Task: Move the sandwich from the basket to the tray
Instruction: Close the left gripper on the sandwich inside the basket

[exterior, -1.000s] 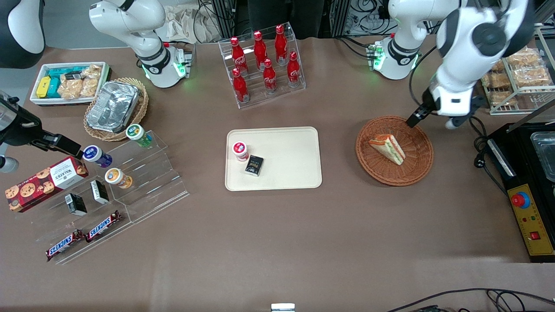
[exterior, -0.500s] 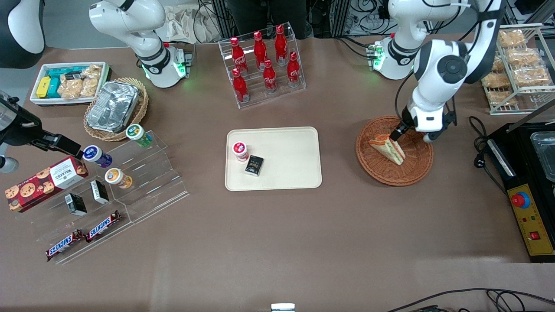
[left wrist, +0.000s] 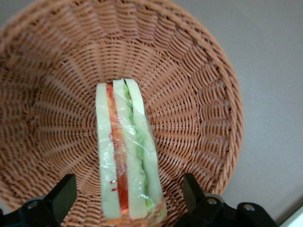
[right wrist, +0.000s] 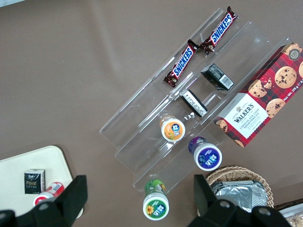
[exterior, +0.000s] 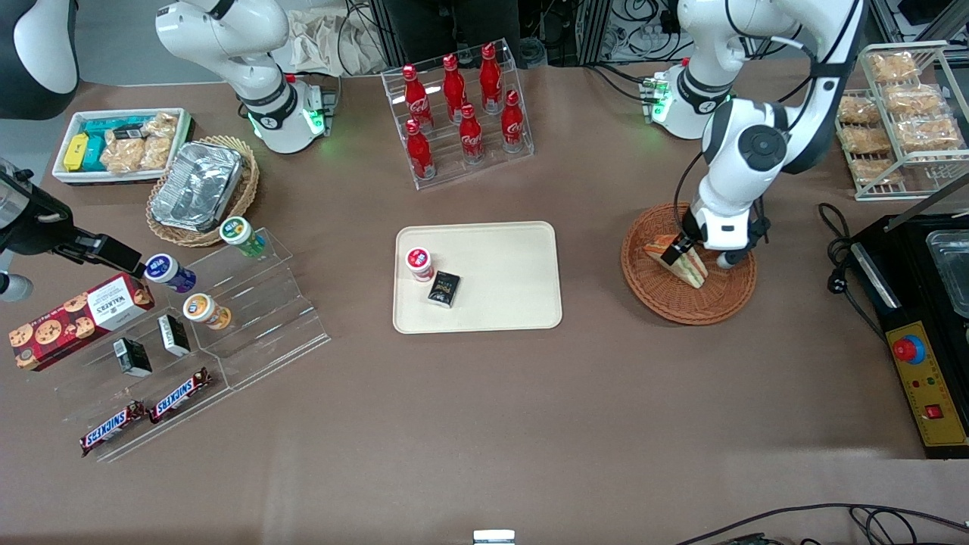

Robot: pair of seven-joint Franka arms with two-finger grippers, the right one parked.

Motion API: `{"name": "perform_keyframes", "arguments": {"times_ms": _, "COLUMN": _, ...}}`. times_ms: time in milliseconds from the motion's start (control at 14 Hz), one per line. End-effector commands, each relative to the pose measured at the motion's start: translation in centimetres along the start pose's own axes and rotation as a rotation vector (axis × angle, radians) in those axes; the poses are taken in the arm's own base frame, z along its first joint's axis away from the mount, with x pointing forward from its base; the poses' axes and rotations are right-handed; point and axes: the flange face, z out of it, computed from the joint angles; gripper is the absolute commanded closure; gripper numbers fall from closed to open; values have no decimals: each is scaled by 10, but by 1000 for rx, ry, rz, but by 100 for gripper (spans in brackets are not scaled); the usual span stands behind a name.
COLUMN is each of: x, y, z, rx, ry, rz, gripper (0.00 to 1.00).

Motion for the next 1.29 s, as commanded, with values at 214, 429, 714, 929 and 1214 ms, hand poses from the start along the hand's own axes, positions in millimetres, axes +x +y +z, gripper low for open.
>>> {"name": "perform_keyframes", "arguments": {"times_ms": 214, "x": 1, "y": 12, "z": 20, "rx": 11, "ry": -11, "rz": -13, "gripper": 100}}
{"name": "perform_keyframes", "arguments": {"times_ms": 429, "x": 3, "y": 12, "z": 17, "rx": 7, "ry": -7, "rz": -1, "gripper": 100}}
{"name": "perform_keyframes", "arguments": {"times_ms": 714, "x": 10, "y": 21, "z": -41, "rx": -6, "ry": 24, "rz": 38, "gripper": 100}}
{"name": "perform_keyframes", "arguments": {"times_ms": 929, "x": 26, "y": 58, "z": -130, "rx": 47, "ry": -7, "rz": 87, "gripper": 100}}
{"name": "perform_keyframes", "arguments": {"times_ms": 1214, "x": 12, "y": 93, "z": -220, "rx": 5, "ry": 14, "rz": 209, "gripper": 100}}
